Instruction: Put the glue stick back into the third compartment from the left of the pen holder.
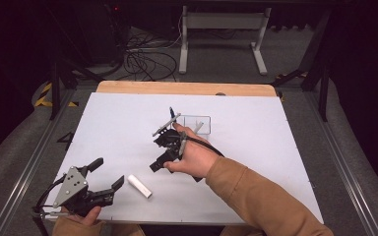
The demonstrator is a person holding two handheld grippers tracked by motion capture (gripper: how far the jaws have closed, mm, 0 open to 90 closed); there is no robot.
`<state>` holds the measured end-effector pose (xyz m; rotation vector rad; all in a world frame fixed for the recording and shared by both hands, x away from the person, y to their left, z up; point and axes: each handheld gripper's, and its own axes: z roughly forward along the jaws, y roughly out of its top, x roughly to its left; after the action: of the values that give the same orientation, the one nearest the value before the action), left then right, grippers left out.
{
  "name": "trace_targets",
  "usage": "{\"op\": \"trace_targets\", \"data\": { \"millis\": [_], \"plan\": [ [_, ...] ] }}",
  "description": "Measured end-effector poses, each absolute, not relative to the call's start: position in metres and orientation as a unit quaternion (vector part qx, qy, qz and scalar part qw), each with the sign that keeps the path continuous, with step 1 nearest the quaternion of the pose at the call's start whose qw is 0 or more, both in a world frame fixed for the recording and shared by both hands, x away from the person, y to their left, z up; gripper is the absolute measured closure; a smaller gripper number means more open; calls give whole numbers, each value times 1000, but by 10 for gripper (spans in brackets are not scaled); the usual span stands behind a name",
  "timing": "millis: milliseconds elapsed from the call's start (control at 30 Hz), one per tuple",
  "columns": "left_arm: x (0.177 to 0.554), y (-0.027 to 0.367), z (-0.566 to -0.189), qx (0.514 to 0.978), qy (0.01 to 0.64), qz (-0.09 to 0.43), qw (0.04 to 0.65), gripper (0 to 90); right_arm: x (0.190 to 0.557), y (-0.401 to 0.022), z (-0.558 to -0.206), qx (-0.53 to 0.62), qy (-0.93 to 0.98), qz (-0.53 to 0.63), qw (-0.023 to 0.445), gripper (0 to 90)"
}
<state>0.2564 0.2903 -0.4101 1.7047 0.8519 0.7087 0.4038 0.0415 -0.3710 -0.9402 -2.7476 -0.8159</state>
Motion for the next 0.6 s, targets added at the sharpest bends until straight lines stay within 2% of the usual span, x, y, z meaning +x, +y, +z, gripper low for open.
{"op": "trace_targets", "data": {
  "millis": [133, 600],
  "plan": [
    [256, 291, -410, 713, 357, 298, 526, 151, 404, 45, -374, -313, -911, -263, 63, 399],
    [250, 294, -411, 710, 363, 303, 522, 151, 399, 61, -385, -290, -927, -231, 65, 386]
  ]
}}
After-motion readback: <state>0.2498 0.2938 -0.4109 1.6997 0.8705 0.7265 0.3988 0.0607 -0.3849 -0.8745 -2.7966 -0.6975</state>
